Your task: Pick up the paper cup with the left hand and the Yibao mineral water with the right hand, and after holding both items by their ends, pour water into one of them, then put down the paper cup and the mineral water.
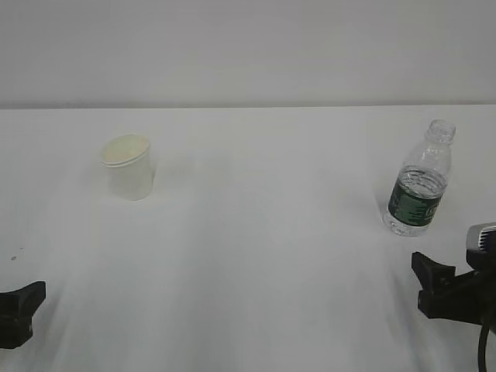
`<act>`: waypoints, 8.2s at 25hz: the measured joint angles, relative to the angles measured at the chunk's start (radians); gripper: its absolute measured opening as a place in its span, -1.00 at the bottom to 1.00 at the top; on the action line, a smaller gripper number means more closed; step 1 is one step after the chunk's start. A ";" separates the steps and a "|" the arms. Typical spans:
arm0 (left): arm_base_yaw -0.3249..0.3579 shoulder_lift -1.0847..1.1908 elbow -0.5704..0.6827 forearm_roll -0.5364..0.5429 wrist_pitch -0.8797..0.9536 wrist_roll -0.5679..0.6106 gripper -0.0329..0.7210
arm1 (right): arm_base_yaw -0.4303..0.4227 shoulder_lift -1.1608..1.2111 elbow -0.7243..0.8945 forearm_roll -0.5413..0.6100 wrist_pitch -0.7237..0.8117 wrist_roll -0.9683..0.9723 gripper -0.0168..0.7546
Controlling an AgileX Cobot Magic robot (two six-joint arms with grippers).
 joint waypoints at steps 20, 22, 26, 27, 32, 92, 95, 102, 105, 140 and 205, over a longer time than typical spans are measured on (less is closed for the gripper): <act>0.000 0.000 -0.047 0.000 -0.001 0.000 0.51 | 0.000 0.012 -0.041 0.033 -0.002 0.000 0.58; 0.000 0.000 -0.056 0.000 -0.001 0.000 0.51 | 0.000 0.012 -0.041 0.034 -0.002 0.000 0.58; 0.000 0.000 -0.070 0.000 -0.001 0.000 0.51 | 0.000 0.014 -0.041 0.049 -0.002 0.000 0.58; 0.000 0.000 -0.071 0.000 -0.001 0.000 0.51 | 0.000 0.015 -0.041 0.053 -0.002 0.000 0.58; 0.000 0.001 -0.080 0.000 -0.001 0.000 0.51 | 0.000 0.021 -0.058 0.058 -0.002 -0.008 0.58; 0.000 0.001 -0.081 0.000 -0.001 0.000 0.48 | 0.000 0.197 -0.260 0.136 -0.004 -0.021 0.58; 0.000 0.001 -0.081 0.000 -0.001 0.000 0.47 | 0.000 0.211 -0.271 0.136 -0.004 -0.022 0.58; 0.000 0.001 -0.081 0.000 -0.001 0.000 0.47 | 0.000 0.238 -0.276 0.136 -0.004 -0.022 0.58; 0.000 0.001 -0.081 0.000 -0.001 0.000 0.47 | 0.000 0.243 -0.280 0.136 -0.004 -0.022 0.58; 0.000 0.001 -0.081 0.000 -0.001 0.000 0.47 | -0.030 0.245 -0.385 0.158 -0.004 -0.048 0.58; 0.000 0.001 -0.081 0.000 -0.001 0.002 0.42 | -0.030 0.256 -0.456 0.158 0.071 -0.128 0.58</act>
